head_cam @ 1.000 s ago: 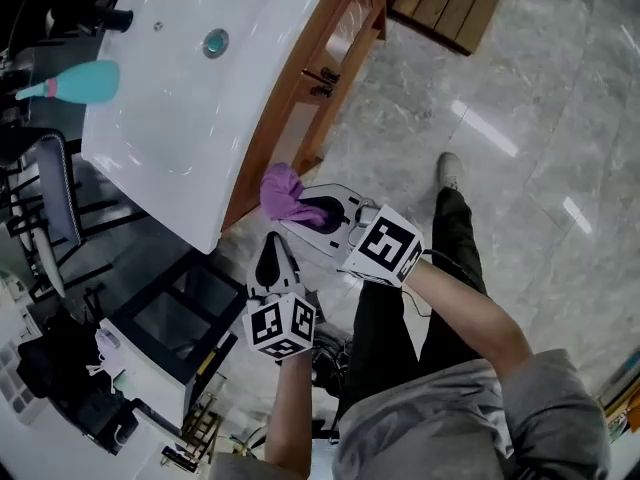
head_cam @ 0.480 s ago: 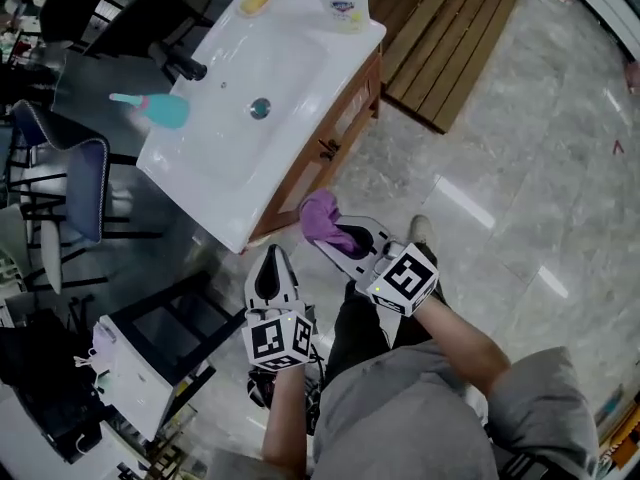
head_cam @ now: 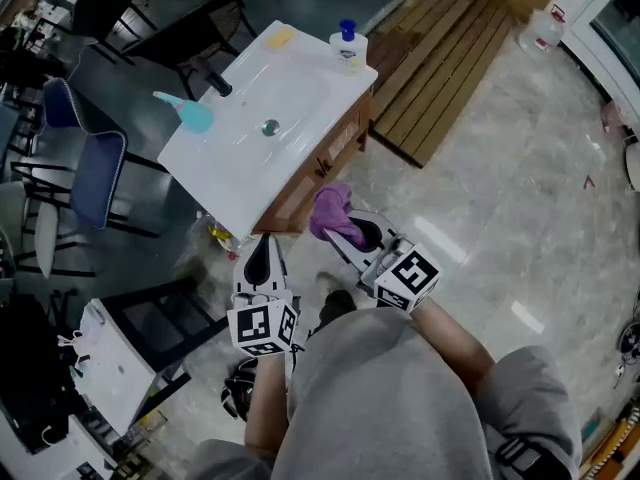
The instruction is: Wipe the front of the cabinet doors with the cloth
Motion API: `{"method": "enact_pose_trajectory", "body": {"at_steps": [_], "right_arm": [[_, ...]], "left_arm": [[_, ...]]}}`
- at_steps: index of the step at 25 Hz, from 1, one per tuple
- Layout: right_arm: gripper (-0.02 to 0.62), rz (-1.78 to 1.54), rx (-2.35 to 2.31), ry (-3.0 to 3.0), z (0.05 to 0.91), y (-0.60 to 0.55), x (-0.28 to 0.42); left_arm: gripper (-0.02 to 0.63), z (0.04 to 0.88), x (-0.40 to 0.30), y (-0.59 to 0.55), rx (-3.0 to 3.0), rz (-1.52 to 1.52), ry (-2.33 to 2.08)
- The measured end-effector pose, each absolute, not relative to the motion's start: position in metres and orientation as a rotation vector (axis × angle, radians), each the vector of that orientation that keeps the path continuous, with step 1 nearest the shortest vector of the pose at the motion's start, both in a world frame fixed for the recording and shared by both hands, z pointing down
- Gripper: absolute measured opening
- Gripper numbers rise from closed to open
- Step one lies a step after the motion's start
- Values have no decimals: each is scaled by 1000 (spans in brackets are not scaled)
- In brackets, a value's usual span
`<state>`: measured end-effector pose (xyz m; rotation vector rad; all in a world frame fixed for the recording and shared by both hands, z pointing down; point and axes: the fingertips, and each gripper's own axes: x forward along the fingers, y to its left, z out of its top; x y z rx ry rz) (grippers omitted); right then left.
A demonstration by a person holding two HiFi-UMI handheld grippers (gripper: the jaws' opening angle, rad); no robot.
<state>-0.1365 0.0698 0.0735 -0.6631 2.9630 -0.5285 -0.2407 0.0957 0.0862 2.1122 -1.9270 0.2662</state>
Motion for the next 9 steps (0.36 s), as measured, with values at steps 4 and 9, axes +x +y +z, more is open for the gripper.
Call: {"method": "enact_pose_trajectory", "body": {"at_steps": [4,9], "right_arm": [[61,-514,-662,2951,49,76,-135],[61,-486,-673,2937,23,83,-140]], "left_arm": [[8,62,-234,95,2157,248,-1906],[9,38,-233,92,2211,220,-1884]]}}
